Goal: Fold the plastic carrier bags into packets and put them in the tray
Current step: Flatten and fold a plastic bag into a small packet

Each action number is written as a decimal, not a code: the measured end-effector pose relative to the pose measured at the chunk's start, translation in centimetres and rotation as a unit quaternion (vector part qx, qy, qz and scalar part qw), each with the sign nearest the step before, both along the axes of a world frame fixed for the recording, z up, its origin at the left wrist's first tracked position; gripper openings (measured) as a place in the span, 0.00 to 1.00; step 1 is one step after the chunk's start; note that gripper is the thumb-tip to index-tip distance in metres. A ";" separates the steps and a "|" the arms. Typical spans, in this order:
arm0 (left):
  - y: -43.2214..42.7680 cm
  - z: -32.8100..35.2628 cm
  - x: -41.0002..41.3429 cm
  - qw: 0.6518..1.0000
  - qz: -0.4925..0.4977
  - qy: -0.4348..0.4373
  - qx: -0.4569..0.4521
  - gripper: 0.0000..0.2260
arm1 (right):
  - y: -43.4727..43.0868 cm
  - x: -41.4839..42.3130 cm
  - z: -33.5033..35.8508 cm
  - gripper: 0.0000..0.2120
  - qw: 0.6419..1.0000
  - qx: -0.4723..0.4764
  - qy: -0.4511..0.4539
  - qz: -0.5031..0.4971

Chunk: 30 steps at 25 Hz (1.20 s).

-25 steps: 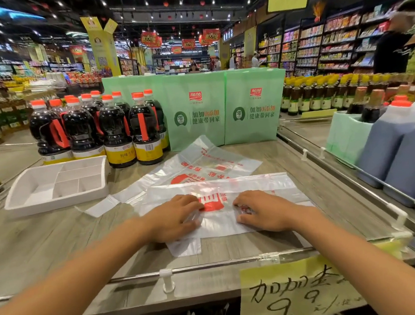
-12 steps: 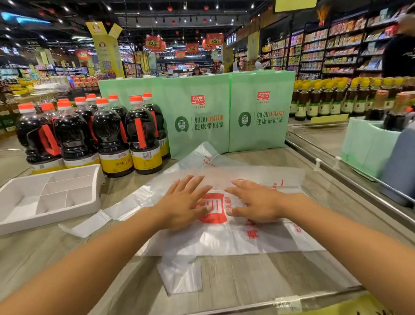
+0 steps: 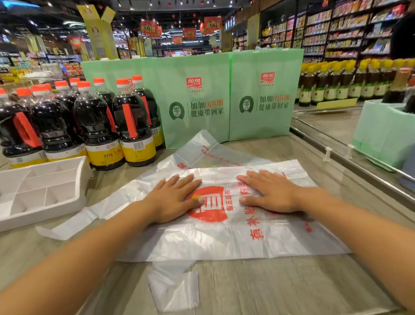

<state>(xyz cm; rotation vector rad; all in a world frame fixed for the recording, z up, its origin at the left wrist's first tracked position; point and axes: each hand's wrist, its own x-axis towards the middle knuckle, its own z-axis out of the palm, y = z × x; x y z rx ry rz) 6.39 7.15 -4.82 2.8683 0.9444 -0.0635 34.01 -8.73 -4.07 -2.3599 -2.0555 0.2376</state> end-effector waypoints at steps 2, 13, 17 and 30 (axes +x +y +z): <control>0.7 0.0 -1.3 1.000 0.019 0.001 0.000 0.51 | -0.7 1.3 0.1 0.55 1.000 -0.006 0.005 -0.017; 4.0 0.3 -9.0 0.993 0.121 0.004 0.003 0.54 | -2.3 3.8 0.0 0.56 0.999 0.017 0.009 -0.050; 2.6 1.8 -8.6 0.996 0.068 -0.013 0.055 0.50 | -2.6 2.7 1.3 0.57 0.998 0.049 0.004 -0.041; -8.1 2.7 -4.7 0.999 -0.004 -0.037 0.007 0.45 | -7.5 -5.9 3.2 0.54 0.999 0.000 0.038 0.023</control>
